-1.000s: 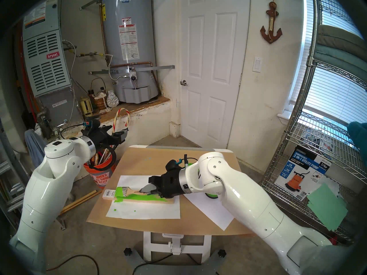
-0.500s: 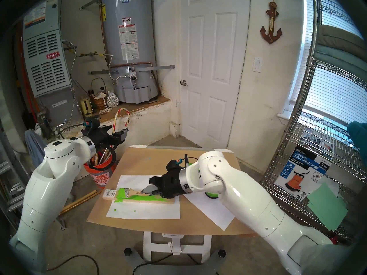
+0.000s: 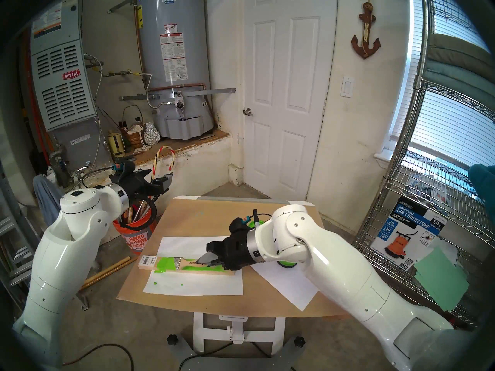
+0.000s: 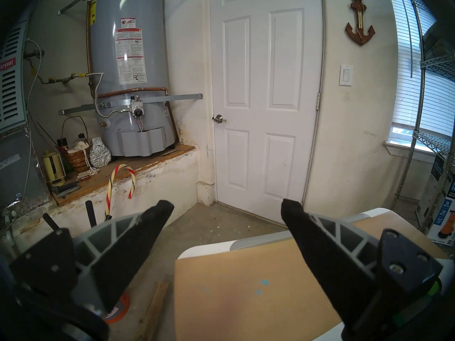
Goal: Pick up brush, dip the brush into paint, and paint the wood
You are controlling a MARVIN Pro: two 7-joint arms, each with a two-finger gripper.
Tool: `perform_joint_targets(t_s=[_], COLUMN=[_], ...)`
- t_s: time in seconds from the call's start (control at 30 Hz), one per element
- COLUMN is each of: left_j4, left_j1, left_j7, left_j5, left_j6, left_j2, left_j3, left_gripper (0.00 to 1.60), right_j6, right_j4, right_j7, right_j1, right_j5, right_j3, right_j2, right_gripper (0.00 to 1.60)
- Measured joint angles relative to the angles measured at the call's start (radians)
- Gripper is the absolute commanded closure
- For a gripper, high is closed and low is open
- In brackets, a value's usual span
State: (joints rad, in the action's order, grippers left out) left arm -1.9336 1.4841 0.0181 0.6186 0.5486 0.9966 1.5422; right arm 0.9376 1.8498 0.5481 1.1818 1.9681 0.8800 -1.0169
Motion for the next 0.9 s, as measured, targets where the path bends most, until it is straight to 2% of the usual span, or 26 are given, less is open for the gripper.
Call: perform_joint_targets(t_s=[0.47, 0.9], left_j4=[0.0, 0.0], left_j1=[0.0, 0.0], left_j7=[0.0, 0.0], left_j5=[0.0, 0.0], left_j6=[0.0, 0.0], left_j2=[0.0, 0.0], left_j3=[0.0, 0.0], left_gripper=[0.0, 0.0], right_j6=[-0.006, -0.007], right_j4=[0.033, 0.056], right_j7=[0.071, 0.087], right_j1=[0.002, 0.008], right_j5=[0.032, 0.034], right_j3=[0.004, 0.021], right_j2=[0.023, 0.067], right_gripper=[1.6, 1.6])
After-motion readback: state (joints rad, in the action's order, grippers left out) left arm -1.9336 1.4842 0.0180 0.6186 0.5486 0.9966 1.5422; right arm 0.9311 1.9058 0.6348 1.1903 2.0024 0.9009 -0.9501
